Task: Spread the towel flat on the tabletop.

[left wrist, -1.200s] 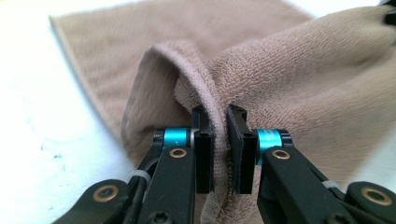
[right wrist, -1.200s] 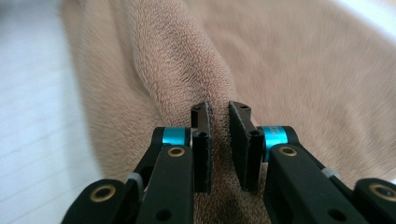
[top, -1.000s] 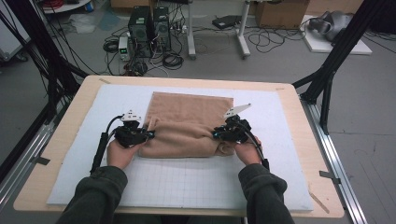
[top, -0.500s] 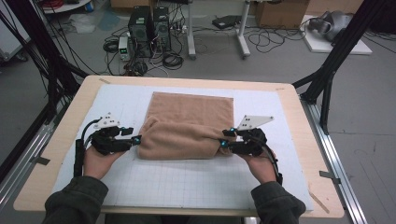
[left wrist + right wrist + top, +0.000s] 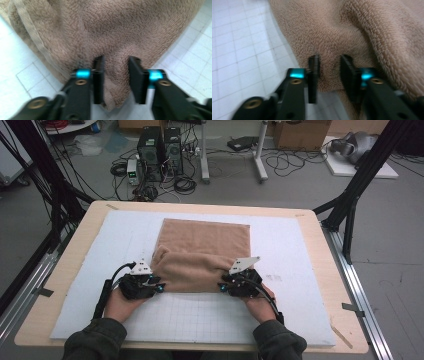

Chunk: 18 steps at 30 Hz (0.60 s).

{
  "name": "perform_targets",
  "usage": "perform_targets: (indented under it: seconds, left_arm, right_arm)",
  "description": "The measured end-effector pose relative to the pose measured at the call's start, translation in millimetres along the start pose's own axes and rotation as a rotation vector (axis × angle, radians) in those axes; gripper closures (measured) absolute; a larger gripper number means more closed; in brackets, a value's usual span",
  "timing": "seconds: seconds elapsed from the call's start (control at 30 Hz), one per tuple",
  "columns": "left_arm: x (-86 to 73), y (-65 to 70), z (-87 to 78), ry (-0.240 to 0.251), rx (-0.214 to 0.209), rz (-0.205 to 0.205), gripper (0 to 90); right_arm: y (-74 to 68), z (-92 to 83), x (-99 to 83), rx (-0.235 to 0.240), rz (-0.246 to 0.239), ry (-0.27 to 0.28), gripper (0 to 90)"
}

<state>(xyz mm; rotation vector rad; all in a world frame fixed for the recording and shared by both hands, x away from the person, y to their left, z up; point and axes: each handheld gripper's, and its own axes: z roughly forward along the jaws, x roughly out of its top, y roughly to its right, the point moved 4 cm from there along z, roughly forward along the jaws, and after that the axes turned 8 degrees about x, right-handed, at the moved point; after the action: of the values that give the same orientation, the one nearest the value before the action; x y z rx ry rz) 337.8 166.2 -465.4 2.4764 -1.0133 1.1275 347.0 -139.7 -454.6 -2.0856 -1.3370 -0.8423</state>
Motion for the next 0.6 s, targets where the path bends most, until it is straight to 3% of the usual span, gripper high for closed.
perform_targets:
  seconds: [0.07, 0.13, 0.27, 0.43, 0.6]
  left_arm:
    - [1.0, 2.2, 0.6, 0.003, -0.008, 0.01, 79.7]
    - [1.7, 3.8, -0.6, 0.002, -0.01, 0.008, 83.7]
    - [4.3, 5.1, -10.4, 0.027, -0.006, 0.01, 85.1]
    - [13.7, 8.7, -34.8, 0.114, 0.018, 0.005, 85.4]
    - [25.8, 16.6, -60.9, 0.171, 0.019, 0.032, 85.5]
  right_arm:
    - [1.4, 3.3, -0.3, 0.008, -0.002, 0.004, 78.5]
    - [2.7, 1.6, -0.4, 0.029, 0.005, 0.022, 82.1]
    - [-1.5, -10.8, 1.8, 0.051, 0.004, 0.06, 83.1]
    - [-15.6, -34.1, 12.5, 0.06, -0.041, 0.093, 83.5]
    - [-29.9, -57.8, 28.4, 0.054, -0.098, 0.121, 83.8]
